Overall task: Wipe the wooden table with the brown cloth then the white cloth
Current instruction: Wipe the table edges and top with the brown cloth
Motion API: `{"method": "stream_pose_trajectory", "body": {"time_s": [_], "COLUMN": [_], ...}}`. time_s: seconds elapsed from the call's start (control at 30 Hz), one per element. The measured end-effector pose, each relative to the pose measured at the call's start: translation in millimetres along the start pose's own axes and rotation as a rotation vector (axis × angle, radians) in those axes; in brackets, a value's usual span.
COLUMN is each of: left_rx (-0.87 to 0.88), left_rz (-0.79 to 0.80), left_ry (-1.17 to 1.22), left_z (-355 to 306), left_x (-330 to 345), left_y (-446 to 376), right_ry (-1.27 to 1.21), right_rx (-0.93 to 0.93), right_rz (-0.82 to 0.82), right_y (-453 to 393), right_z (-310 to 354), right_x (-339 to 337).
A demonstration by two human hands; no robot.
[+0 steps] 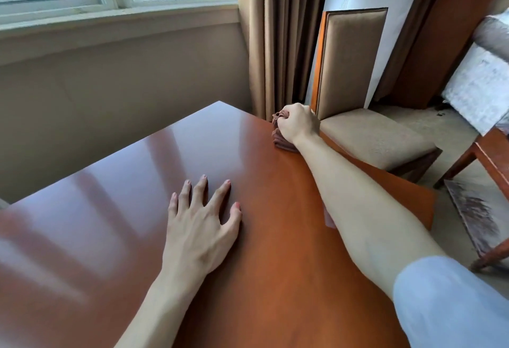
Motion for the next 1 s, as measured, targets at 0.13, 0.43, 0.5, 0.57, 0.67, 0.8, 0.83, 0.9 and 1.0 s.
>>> {"method": "stream_pose_trajectory", "body": {"time_s": [0.13, 0.43, 0.5, 0.57, 0.67, 0.8, 0.83, 0.9, 1.0], "left_rx": [0.003, 0.033, 0.037, 0.037, 0.039, 0.042, 0.038, 0.031, 0.024], "left_rz": [0.002, 0.041, 0.052, 0.046, 0.025, 0.003, -0.002, -0.007, -0.015], "left_ry": [0.004, -0.009, -0.004, -0.004, -0.006, -0.012, -0.015, -0.023, -0.038], "left_z": [-1, -2, -2, -2, -2, -1, -1, -1, -2], "left_x": [-2, -7, -8, -8, -8, -3, -1, 1, 2], "left_y": [1, 4, 5, 6, 6, 5, 4, 2, 0], "right_ry": [0.084, -0.074, -0.115, -0.157, -0.191, -0.140, -0.128, -0.082, -0.032], "right_rx": [-0.098, -0.222, -0.235, -0.235, -0.220, -0.149, -0.127, -0.090, -0.035], "right_rz": [0.029, 0.198, 0.211, 0.223, 0.245, 0.146, 0.109, 0.055, 0.009], "right_y": [37, 252, 283, 294, 266, 170, 145, 100, 50], "right_z": [14, 35, 36, 36, 31, 8, 1, -9, -10], "right_x": [-9, -80, -94, -101, -98, -74, -67, -49, -27]}}
Point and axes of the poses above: each hand's wrist, its own y-axis away from the middle knuckle, its own x-axis out of the palm, z = x × y, the point moved 3 cm from there along -y, towards the middle knuckle, and after that the axes turned 15 degrees about -y, right-handed, at the moved point
